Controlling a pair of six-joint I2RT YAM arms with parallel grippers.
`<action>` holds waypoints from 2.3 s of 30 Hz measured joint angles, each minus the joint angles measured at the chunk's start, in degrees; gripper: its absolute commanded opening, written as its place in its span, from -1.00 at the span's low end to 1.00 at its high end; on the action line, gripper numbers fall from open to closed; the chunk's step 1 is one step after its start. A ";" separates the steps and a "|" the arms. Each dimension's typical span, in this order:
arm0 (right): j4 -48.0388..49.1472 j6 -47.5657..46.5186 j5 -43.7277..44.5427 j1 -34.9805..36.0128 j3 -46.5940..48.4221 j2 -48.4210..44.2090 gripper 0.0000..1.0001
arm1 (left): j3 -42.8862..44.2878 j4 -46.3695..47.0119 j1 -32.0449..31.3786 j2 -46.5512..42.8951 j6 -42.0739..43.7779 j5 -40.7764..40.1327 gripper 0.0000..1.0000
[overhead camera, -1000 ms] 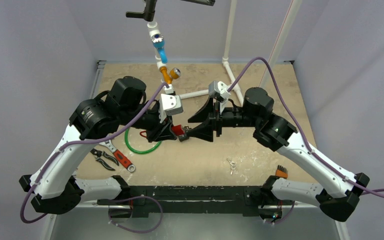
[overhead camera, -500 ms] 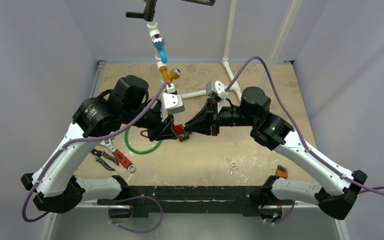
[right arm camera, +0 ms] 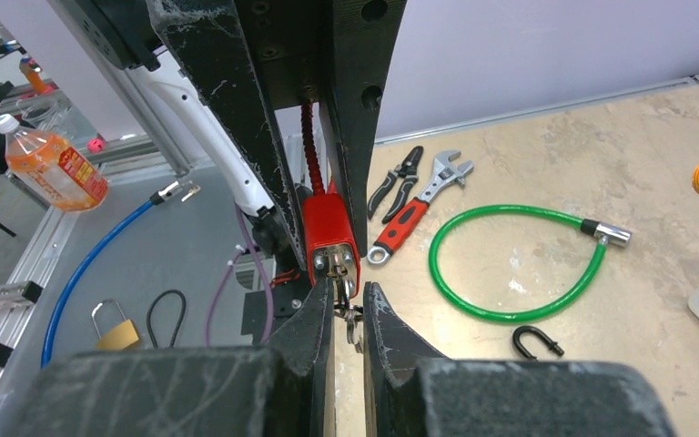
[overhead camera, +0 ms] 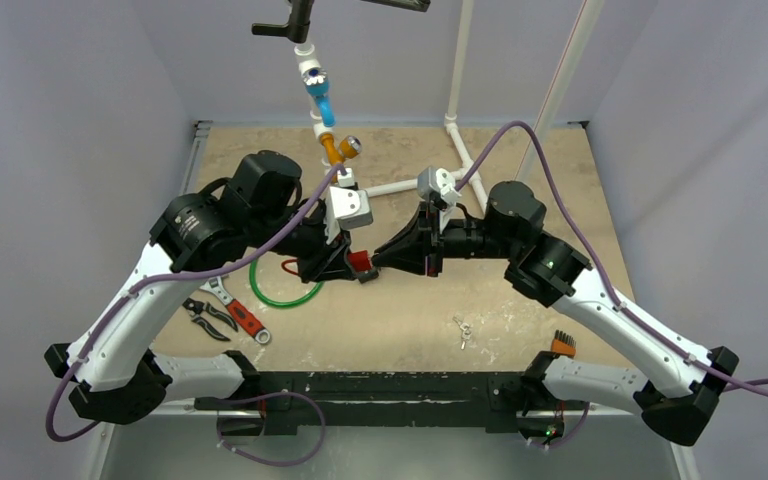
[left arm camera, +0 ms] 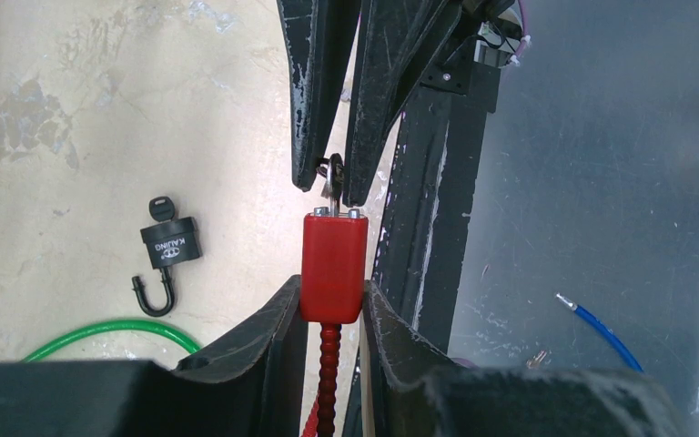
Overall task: Unlock with the key
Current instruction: Unlock the lock.
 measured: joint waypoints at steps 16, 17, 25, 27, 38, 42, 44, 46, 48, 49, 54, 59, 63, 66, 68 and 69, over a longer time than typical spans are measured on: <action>1.60 0.11 -0.28 0.02 -0.92 -0.39 -0.67 | 1.22 -0.98 0.00 0.37 1.27 -0.09 -1.00; 1.66 0.20 -0.22 0.02 -1.07 -0.59 -0.58 | 1.20 -0.98 0.00 0.37 1.27 -0.07 -1.00; -0.09 0.24 -0.24 0.00 -2.16 -2.69 -0.38 | 1.20 -0.90 0.09 0.04 1.27 -0.09 -1.00; -0.09 0.26 -0.15 0.00 -2.16 -3.15 -0.35 | 1.20 -0.90 0.09 -0.02 1.27 -0.09 -1.00; 1.57 0.31 1.44 0.00 -2.10 -3.28 -0.49 | 1.16 -0.90 0.11 -0.04 1.27 -0.02 -1.00; 2.54 0.35 1.66 0.00 -1.81 -2.36 -0.45 | 1.16 -0.90 0.11 -0.09 1.27 0.00 -1.00; 2.67 0.33 2.03 0.00 -1.60 -2.05 -0.46 | 1.16 -0.90 0.11 -0.13 1.27 0.11 -1.00; 2.73 0.33 2.12 0.00 -1.18 -1.79 -0.52 | 1.16 -0.90 0.11 -0.17 1.27 0.17 -1.00; 2.75 0.33 2.12 0.00 -0.87 -1.70 -0.64 | 1.16 -0.87 0.11 -0.17 1.27 0.24 -1.00; 2.78 0.31 2.12 0.00 -0.74 -1.70 -0.73 | 1.16 -0.85 0.11 -0.17 1.27 0.28 -1.00; 2.73 0.42 1.29 0.02 -0.44 -1.70 -0.92 | 1.16 -0.50 0.15 -0.20 1.27 0.15 -1.00; 2.40 0.15 0.92 0.00 -0.28 -1.70 -0.58 | 1.16 -0.48 0.13 -0.24 1.27 0.24 -1.00; 0.96 -1.27 1.22 0.00 1.01 -1.79 -0.59 | 1.16 -0.52 0.13 -0.24 1.27 0.57 -1.00; 0.07 -1.95 1.60 0.00 1.73 -2.27 -0.63 | 1.16 -0.52 0.13 -0.24 1.27 0.63 -1.00; -0.24 -2.14 1.53 0.00 2.21 -2.45 -0.66 | 1.16 -0.52 0.13 -0.24 1.27 0.66 -1.00; -0.28 -2.19 1.49 0.00 2.47 -2.45 -0.67 | 1.16 -0.52 0.13 -0.24 1.27 0.68 -1.00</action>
